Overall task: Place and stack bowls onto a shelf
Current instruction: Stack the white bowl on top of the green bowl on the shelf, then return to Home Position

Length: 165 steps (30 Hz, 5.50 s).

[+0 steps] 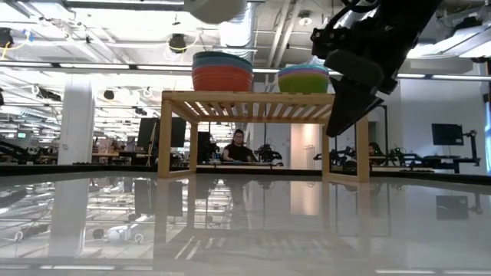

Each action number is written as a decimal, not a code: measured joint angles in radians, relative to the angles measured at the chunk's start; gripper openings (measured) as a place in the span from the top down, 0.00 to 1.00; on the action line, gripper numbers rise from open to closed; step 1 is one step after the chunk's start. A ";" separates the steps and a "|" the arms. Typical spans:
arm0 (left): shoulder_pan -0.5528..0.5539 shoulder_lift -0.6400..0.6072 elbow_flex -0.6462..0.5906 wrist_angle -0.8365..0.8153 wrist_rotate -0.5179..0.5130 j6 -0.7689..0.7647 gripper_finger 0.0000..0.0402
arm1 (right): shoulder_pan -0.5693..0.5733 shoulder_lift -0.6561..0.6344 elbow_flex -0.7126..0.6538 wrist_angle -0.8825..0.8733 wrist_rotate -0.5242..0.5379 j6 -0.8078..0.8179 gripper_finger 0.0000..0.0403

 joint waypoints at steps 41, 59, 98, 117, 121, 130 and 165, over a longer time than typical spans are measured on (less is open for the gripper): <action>0.494 0.739 1.041 -0.925 0.417 0.041 1.00 | -0.039 0.000 0.000 0.007 0.005 -0.050 0.58; 0.495 0.738 1.041 -0.872 0.333 0.024 0.60 | -0.039 0.000 0.000 0.007 0.005 -0.047 0.58; 0.395 0.651 0.878 -0.682 0.190 0.111 0.58 | -0.008 0.000 0.000 -0.002 0.150 -0.025 0.58; -0.207 -0.152 -0.476 0.490 0.283 0.144 0.92 | 0.184 -0.359 -0.001 0.157 0.367 -0.327 0.75; -0.320 -0.258 -0.695 0.741 0.281 0.187 0.96 | 0.161 -0.501 -0.061 0.331 0.277 -0.528 0.88; -0.401 -0.420 -0.914 0.904 0.216 0.253 1.00 | 0.016 -0.900 -0.416 0.710 -0.014 -0.718 0.93; -0.400 -0.996 -1.160 0.581 0.175 0.226 1.00 | -0.443 -1.506 -0.920 0.755 -0.501 -0.612 0.94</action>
